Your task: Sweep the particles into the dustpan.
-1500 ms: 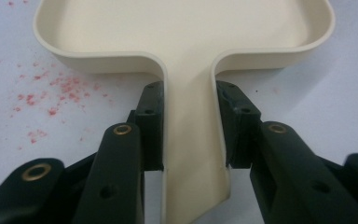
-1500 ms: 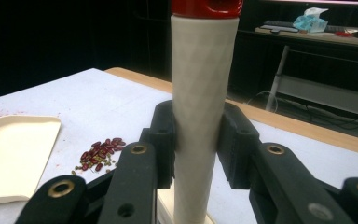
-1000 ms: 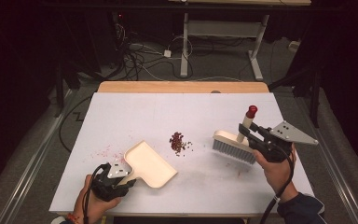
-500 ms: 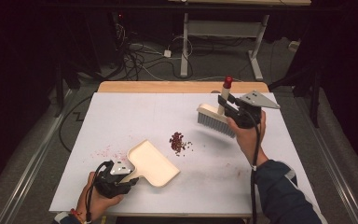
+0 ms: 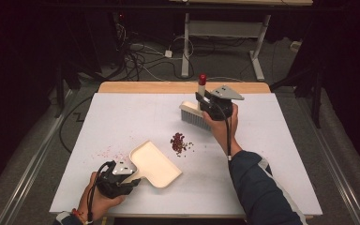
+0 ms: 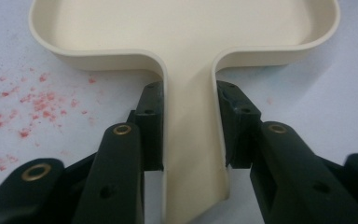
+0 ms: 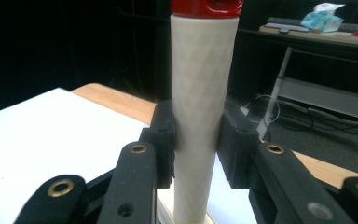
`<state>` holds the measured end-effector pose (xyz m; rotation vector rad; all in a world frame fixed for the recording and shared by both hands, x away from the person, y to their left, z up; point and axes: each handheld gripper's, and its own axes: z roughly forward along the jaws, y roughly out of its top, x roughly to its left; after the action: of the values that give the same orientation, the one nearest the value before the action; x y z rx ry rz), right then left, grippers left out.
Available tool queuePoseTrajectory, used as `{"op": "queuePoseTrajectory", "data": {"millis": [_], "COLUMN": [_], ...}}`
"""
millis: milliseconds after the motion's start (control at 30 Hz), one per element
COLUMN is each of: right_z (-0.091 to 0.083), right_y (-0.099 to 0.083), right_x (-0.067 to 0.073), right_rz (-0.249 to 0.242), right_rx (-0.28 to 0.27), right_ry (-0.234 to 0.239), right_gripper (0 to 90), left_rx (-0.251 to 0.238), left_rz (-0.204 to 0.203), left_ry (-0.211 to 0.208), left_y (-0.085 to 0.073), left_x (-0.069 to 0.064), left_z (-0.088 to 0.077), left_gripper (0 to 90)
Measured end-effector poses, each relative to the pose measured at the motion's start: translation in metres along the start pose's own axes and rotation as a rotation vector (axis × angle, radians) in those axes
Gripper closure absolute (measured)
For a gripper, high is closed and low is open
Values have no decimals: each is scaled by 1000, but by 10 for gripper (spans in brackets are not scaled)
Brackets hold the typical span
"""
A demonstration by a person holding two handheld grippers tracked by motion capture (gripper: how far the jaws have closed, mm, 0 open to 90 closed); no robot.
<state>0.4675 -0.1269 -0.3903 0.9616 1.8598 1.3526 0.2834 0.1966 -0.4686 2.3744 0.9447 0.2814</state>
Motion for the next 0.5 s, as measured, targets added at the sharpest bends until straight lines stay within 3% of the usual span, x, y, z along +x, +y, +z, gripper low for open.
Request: {"op": "queuePoseTrajectory", "data": {"millis": [233,500], "right_z": [-3,-7], "right_y": [-4,-4], "right_x": [16,22], "right_rz": [-17,-30], "right_rx": [-4,8], "right_ry": [39,55], "right_gripper": [701,702], "left_rx": [5,8], "left_rz": [0,-6], "left_ry": [0,-4], "left_y": [1,3], "left_x": [0,0], "left_z": [1,2], "left_gripper": [640,640]}}
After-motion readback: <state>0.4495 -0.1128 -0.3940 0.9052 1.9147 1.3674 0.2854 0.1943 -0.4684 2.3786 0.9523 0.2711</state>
